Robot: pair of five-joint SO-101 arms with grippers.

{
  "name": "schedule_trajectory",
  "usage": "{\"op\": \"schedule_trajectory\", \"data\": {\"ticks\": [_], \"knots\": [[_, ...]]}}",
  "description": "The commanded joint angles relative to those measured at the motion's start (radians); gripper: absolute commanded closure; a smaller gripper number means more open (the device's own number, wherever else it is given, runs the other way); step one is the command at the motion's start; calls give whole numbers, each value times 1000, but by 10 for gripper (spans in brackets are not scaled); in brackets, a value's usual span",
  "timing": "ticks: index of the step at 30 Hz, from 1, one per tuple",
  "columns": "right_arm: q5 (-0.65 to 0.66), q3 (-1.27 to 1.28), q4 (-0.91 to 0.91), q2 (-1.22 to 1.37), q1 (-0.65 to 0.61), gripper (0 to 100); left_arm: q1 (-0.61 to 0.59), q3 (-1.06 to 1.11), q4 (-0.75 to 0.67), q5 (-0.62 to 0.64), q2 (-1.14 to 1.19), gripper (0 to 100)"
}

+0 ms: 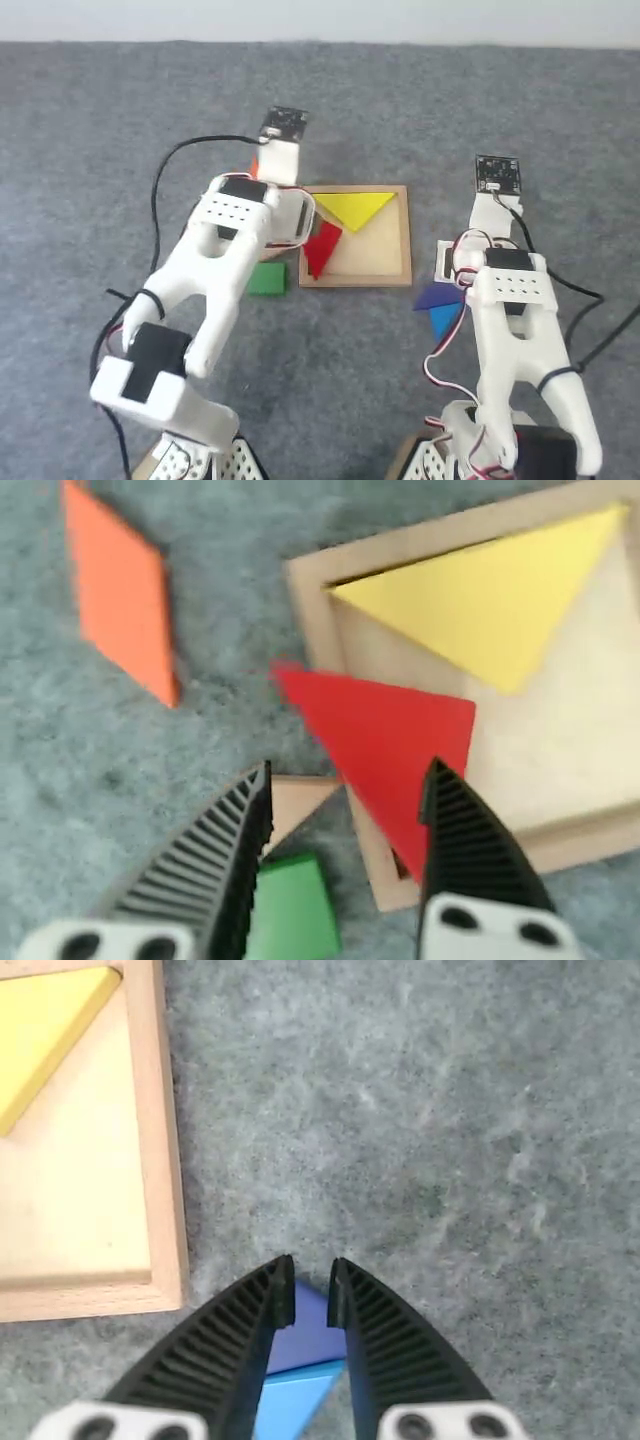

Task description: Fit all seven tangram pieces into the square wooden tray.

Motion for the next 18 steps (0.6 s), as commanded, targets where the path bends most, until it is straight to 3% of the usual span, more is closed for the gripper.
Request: {"op": "schedule_trajectory", "data": {"ticks": [1,5,12,15,18], "knots": [[-5,-43,-12,-47,-15,929,18,-51,9,-18,-20,772],[-5,-43,-12,-47,-18,929,32,-51,11,-14,-40,797],[-5,-43,-16,-47,-19,929,-66,76,-58,-20,-262,995],[-5,-38,-21,-47,-19,929,-68,176,-172,-32,-292,987],[-5,-37,-27,-45,-19,929,-61,177,-199,-55,-242,988]]}}
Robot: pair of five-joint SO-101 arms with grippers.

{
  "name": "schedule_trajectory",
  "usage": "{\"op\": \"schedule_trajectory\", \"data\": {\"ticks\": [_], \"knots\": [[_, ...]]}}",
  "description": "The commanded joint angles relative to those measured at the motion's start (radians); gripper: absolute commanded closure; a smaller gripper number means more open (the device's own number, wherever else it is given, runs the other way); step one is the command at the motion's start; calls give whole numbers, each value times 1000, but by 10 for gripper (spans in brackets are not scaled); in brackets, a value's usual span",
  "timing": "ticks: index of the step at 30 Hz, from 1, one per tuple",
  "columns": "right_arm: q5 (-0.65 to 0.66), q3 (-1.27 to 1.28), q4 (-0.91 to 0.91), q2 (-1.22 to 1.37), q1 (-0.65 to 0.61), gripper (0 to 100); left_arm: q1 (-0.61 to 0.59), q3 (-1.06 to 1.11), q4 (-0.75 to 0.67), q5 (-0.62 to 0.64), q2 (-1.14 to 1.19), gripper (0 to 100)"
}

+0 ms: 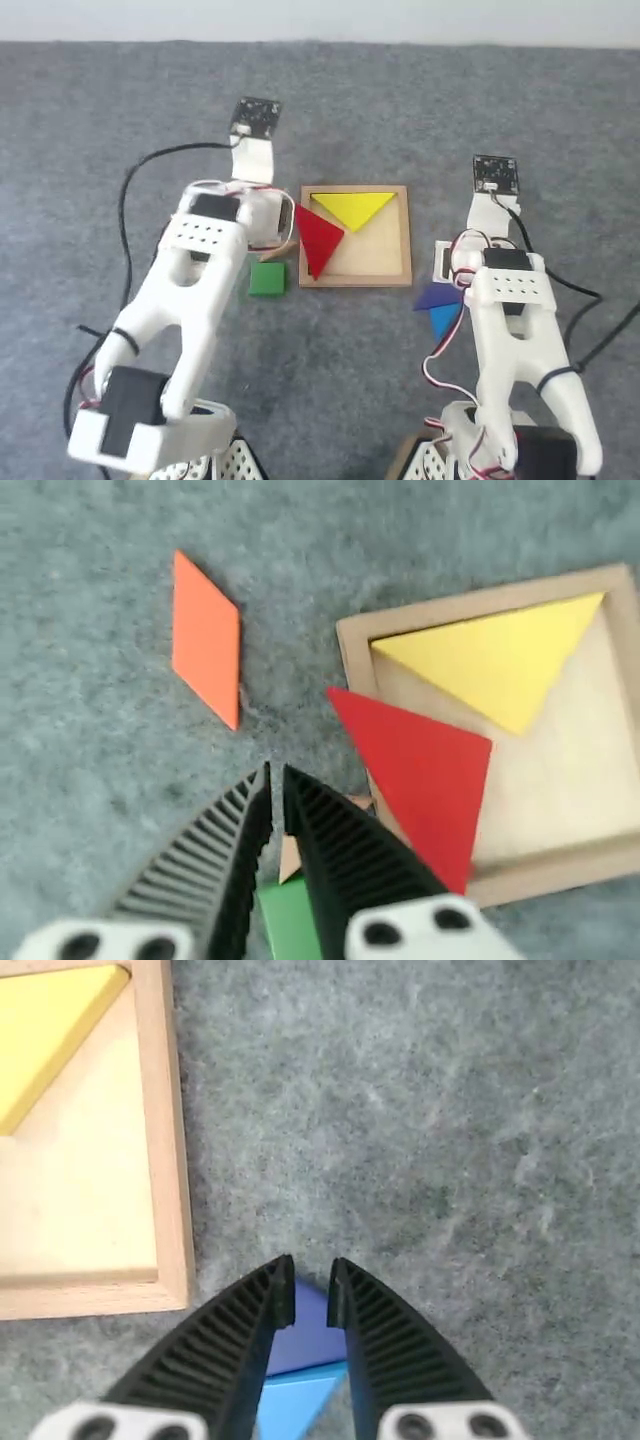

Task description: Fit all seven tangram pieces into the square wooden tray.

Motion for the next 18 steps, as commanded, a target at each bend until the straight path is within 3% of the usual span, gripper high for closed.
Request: {"op": "schedule_trajectory", "data": {"ticks": [1,7,10,18], "knots": [[-5,-37,-19,-45,-10,929,-2,-27,-52,-9,18,988],[-5,-37,-21,-45,-10,929,-31,-280,89,106,304,989],[-9,-32,-50,-45,-10,929,-37,-334,87,107,362,990],[-12,3,-131,-45,-12,929,94,-357,37,107,417,989]]}}
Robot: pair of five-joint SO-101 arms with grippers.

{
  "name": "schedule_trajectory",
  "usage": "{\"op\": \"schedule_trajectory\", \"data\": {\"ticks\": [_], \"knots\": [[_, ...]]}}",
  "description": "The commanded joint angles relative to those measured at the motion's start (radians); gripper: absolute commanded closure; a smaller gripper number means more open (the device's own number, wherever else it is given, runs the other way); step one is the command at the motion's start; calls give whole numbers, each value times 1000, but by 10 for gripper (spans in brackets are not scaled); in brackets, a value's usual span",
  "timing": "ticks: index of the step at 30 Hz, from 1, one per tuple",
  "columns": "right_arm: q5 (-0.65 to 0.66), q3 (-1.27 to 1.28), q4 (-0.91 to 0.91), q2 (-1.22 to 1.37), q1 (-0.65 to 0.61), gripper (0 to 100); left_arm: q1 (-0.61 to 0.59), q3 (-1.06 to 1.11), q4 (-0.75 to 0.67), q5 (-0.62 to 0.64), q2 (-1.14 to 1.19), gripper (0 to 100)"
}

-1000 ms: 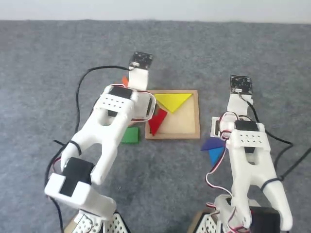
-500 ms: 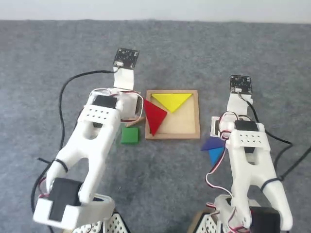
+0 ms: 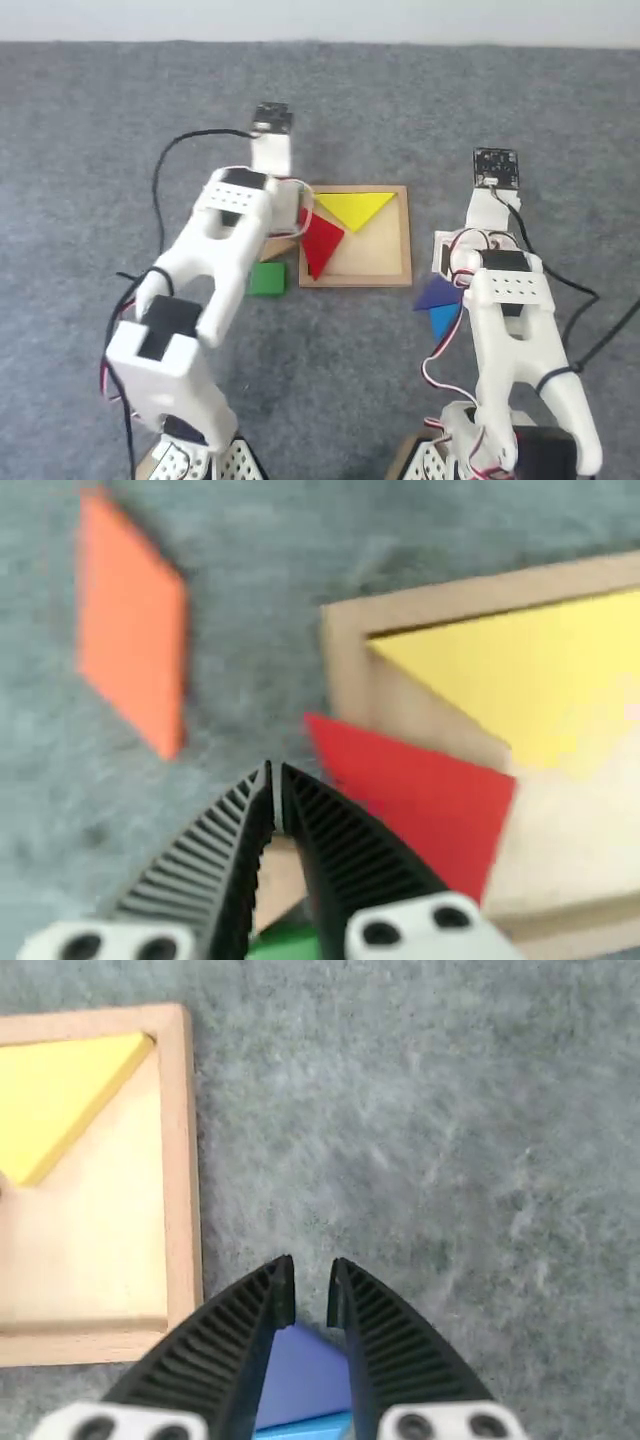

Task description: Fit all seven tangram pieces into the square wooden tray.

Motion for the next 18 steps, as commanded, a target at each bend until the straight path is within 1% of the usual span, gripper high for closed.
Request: {"op": "schedule_trajectory", "data": {"ticks": [1,11,13,16,18], "knots": [[-12,-9,-22,-47,-5,929,66,-74,-32,12,11,989],[-12,-8,-24,-47,-5,929,72,-231,6,9,115,988],[-12,-8,-25,-47,-5,929,92,-236,6,5,118,988],[-12,-8,-28,-47,-5,929,132,-232,5,-40,100,988],[-12,-6,-28,-47,-5,929,152,-231,-43,-81,98,988]]}}
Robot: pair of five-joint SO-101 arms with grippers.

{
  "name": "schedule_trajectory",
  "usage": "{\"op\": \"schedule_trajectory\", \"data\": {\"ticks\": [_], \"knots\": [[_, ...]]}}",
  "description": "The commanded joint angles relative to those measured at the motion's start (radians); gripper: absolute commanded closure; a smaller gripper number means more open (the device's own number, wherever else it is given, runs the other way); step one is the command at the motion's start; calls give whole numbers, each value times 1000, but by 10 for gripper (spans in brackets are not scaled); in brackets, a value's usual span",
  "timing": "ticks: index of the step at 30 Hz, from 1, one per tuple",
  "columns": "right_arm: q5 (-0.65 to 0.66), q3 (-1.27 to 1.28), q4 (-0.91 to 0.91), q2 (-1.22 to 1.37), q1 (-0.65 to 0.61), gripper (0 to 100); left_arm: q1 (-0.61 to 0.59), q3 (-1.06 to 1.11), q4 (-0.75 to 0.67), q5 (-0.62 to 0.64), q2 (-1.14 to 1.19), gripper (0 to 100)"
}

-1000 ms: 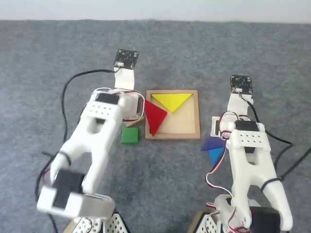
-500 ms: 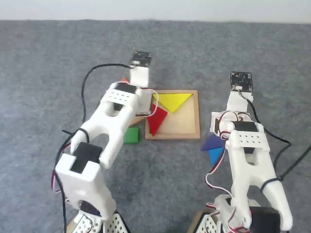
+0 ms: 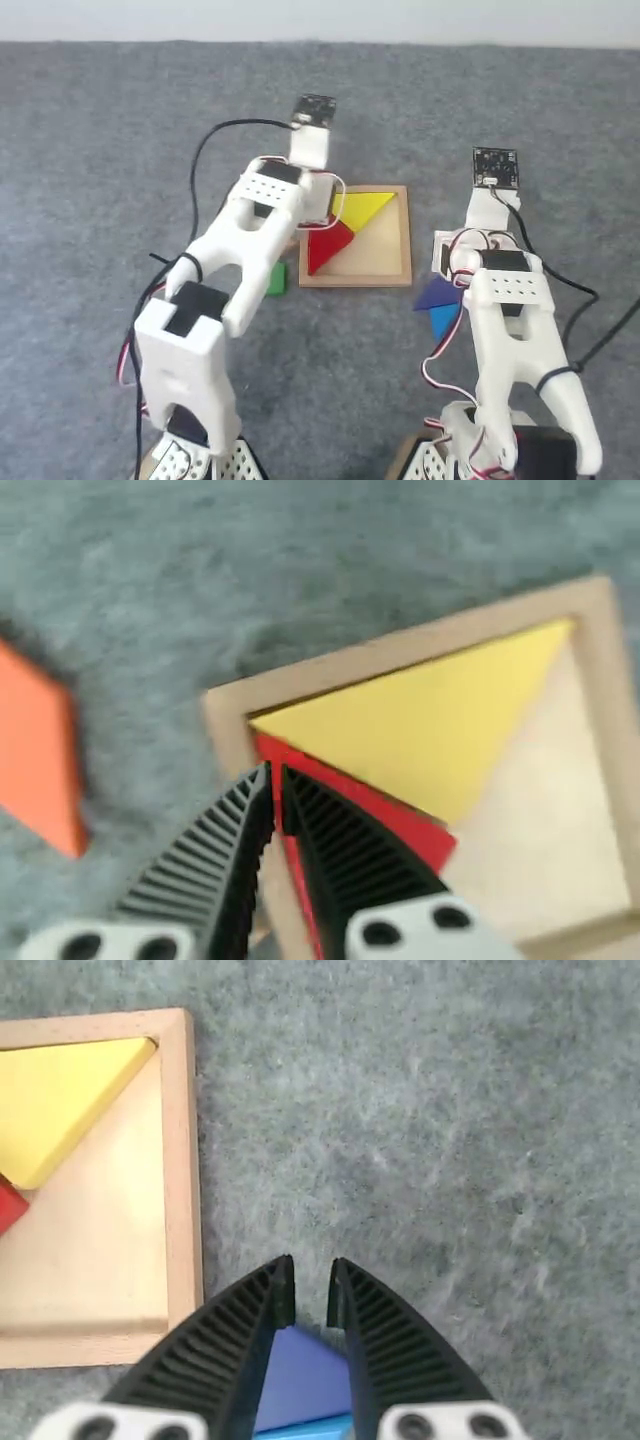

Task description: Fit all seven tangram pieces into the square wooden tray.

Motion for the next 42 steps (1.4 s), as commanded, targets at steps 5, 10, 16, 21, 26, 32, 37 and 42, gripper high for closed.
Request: {"op": "schedule_trajectory", "data": {"ticks": [5,10,16,21,26,32,37,42], "knots": [[-8,-5,-16,-47,2,929,3,-47,-35,-66,-48,988],[-3,-6,-15,-53,10,929,-9,-4,129,-25,-132,989],[-6,-28,90,-85,76,929,-8,498,-178,-31,-598,989],[-3,17,174,-168,58,929,-115,828,-373,-57,-861,988],[12,107,199,-257,21,924,-226,871,-296,-61,-913,988],[180,157,189,-283,8,834,-235,895,-295,-63,-921,988],[591,130,104,-278,-13,725,-236,897,-296,-64,-914,988],[845,72,134,-170,-74,714,-242,891,-296,-63,-916,988]]}}
